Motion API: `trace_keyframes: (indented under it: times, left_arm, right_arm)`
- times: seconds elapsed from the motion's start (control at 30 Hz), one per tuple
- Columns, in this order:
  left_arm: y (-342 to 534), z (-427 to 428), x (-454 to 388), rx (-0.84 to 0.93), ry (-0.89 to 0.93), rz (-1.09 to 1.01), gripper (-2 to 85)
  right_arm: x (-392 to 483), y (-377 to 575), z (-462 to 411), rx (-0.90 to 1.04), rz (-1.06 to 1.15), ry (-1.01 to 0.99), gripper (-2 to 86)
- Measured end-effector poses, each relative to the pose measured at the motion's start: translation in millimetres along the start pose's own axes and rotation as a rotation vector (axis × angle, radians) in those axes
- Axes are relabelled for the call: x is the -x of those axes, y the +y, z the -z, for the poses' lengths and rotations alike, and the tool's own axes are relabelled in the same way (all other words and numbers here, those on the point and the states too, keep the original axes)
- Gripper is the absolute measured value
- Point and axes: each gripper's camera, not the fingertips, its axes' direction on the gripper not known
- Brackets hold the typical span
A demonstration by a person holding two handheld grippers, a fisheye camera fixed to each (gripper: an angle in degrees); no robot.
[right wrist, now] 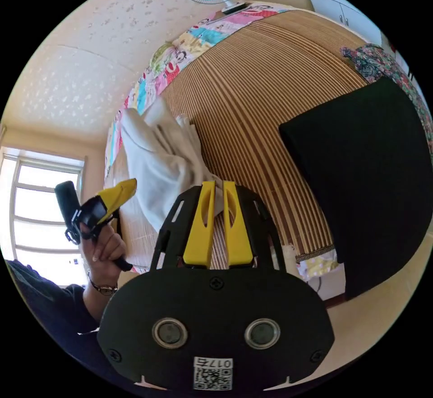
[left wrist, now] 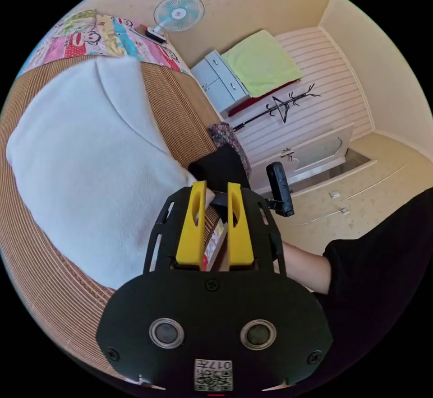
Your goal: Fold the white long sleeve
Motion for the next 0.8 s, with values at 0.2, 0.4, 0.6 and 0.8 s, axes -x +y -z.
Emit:
trace_keyframes:
  times: [0.2,0.4,0.6,0.8]
  left_arm:
    - [59,95,37,-0.302,-0.221,0.309,13.6]
    - [67,99,125,-0.216,-0.18,0.566,21.0]
    - [66,60,163,-0.096,0.149,0.583,22.1]
    - [82,89,147,0.008,0.154,0.582,20.0]
  right_arm:
    - [-31,-54,0,0.065,0.121,-0.333,14.3]
    - [-41,-101,-72,0.357,0.195,-0.306,23.2]
    - [-62,-86,-71,0.353,0.163,-0.363,20.7]
    - [-66,-26,-62,0.416,0.028,-0.513,16.6]
